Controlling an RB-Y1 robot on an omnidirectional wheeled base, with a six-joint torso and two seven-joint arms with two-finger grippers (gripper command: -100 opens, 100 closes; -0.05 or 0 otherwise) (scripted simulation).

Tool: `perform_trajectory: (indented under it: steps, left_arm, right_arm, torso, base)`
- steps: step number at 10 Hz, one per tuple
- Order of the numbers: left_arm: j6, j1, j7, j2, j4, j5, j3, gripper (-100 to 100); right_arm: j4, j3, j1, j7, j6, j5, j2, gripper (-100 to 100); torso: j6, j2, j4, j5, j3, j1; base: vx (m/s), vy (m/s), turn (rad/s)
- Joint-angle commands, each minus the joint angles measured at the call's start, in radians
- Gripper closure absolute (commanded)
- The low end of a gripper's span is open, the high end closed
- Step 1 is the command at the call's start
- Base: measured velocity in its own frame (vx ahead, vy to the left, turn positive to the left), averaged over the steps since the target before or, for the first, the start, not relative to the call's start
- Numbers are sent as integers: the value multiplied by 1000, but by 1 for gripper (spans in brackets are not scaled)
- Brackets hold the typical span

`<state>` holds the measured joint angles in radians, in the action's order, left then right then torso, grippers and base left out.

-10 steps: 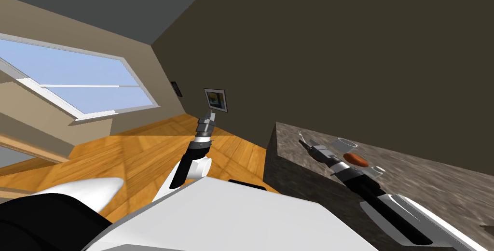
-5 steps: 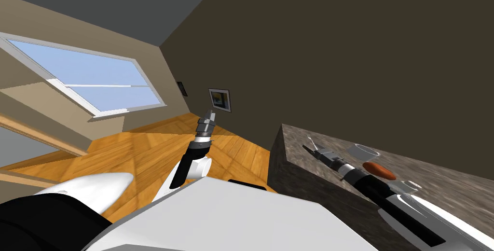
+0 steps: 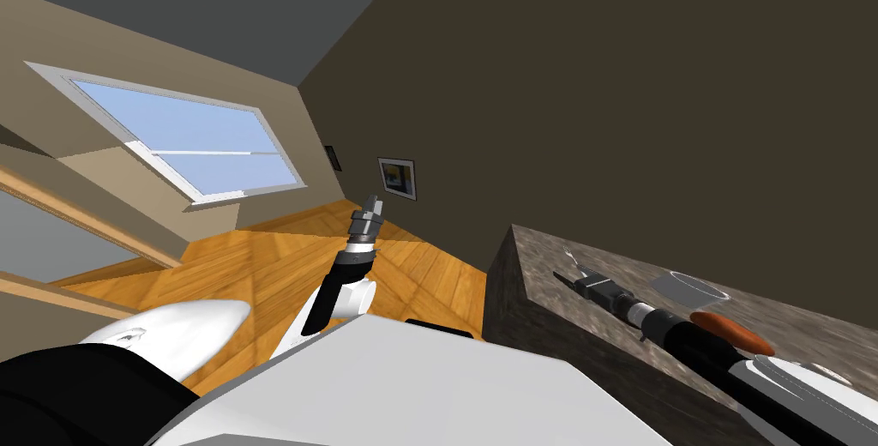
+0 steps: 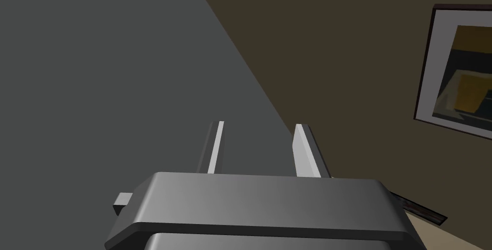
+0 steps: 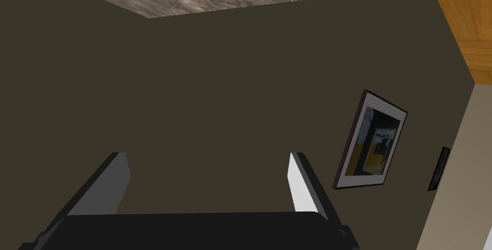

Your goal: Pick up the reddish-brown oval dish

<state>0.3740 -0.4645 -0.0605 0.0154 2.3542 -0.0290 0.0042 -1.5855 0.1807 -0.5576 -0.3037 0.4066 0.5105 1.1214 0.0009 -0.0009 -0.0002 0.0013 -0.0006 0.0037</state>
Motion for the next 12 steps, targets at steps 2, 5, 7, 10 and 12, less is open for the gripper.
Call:
perform_trajectory:
  steps: [2, 5, 7, 10, 12]
  left_arm:
    - [0, 0, 0, 0, 0, 0, 0, 0]
    - [0, 0, 0, 0, 0, 0, 0, 0]
    - [0, 0, 0, 0, 0, 0, 0, 0]
    - [0, 0, 0, 0, 0, 0, 0, 0]
    - [0, 0, 0, 0, 0, 0, 0, 0]
  right_arm:
    - [86, -36, -13, -34, 2, 26, 78, -100]
    - [159, -69, -35, -63, 2, 44, 161, -100]
    - [206, -88, -47, -77, 2, 51, 191, -100]
    - [268, -126, -70, -104, 2, 63, 243, -100]
    - [321, -165, -93, -129, 3, 71, 283, -100]
  torso:
    - [0, 1, 0, 0, 0, -2]
    - [0, 1, 0, -1, 0, -2]
    - [0, 1, 0, -1, 1, -3]
    - [0, 1, 0, -1, 1, -4]
    - [0, 2, 0, -1, 1, -5]
  base:
    - [48, 42, 68]
    - [44, 35, 50]
    - [30, 19, 29]
    - [41, 6, 37]
    - [33, -9, 30]
